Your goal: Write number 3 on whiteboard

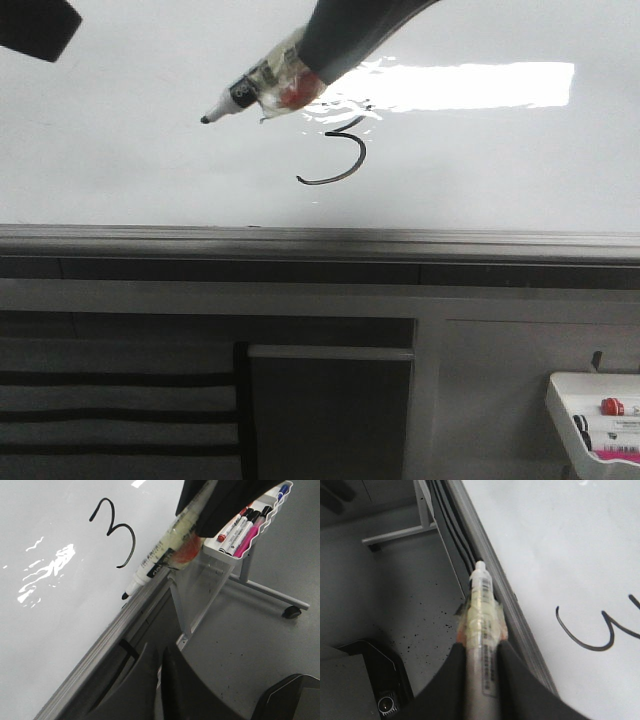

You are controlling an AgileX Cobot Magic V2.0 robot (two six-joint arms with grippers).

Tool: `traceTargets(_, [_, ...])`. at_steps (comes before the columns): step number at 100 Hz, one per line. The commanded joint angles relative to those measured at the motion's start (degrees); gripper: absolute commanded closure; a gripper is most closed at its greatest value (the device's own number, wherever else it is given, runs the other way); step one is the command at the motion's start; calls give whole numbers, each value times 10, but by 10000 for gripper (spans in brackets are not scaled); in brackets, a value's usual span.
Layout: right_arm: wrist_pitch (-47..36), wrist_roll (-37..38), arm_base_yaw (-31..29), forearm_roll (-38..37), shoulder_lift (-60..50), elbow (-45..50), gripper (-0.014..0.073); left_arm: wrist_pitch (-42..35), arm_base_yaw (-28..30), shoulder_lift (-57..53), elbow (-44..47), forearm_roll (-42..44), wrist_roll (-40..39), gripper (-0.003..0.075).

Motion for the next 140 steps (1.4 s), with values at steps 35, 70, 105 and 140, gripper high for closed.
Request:
traceTargets(35, [-32,-64,5,4,-19,-21,665,-33,1,41,-16,-31,0,739])
traceTargets(70, [-32,-111,6,4,-19,-21,665,-26,1,43,-16,-35,1,738])
traceTargets(105, [-33,-189,41,5,-16,-21,665,-45,-38,43,-17,35,57,257])
traceTargets(140, [-87,-195,66,9,2,-21,665,-50,-39,43,-17,27,57,261])
